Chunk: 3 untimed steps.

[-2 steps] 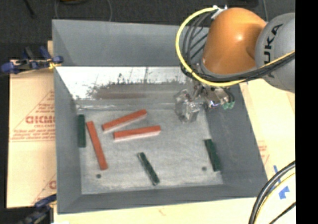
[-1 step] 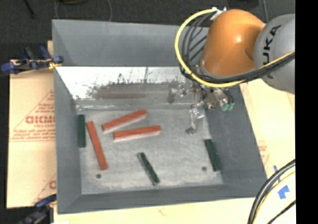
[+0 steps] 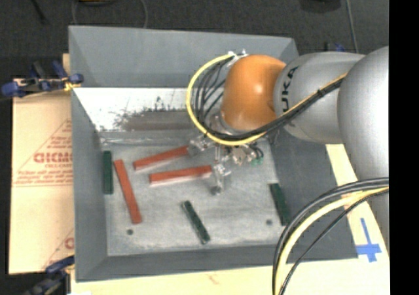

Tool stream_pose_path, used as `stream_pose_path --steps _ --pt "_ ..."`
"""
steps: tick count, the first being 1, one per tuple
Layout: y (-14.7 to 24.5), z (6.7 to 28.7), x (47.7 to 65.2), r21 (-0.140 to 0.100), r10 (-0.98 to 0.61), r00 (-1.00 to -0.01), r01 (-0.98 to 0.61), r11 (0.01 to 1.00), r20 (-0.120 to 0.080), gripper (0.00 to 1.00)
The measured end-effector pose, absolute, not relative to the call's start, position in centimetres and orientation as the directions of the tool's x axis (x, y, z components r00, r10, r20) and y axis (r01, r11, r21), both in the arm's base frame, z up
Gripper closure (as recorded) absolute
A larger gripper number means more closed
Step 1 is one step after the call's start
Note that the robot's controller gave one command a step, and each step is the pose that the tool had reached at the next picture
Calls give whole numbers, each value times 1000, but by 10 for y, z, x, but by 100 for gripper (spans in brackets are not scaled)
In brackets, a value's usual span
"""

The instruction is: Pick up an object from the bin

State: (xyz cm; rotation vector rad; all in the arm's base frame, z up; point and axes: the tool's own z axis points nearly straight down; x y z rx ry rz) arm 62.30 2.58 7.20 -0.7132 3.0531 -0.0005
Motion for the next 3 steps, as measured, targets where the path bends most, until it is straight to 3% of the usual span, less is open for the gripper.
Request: stream_pose_path --steps 1,2,3 --pt "25 76 623 -2 -441 -897 -441 898 -6 100" --pt "31 72 583 -4 -562 -827 -562 827 -5 100" --pt "24 263 574 -9 -769 -640 -769 640 -8 100"
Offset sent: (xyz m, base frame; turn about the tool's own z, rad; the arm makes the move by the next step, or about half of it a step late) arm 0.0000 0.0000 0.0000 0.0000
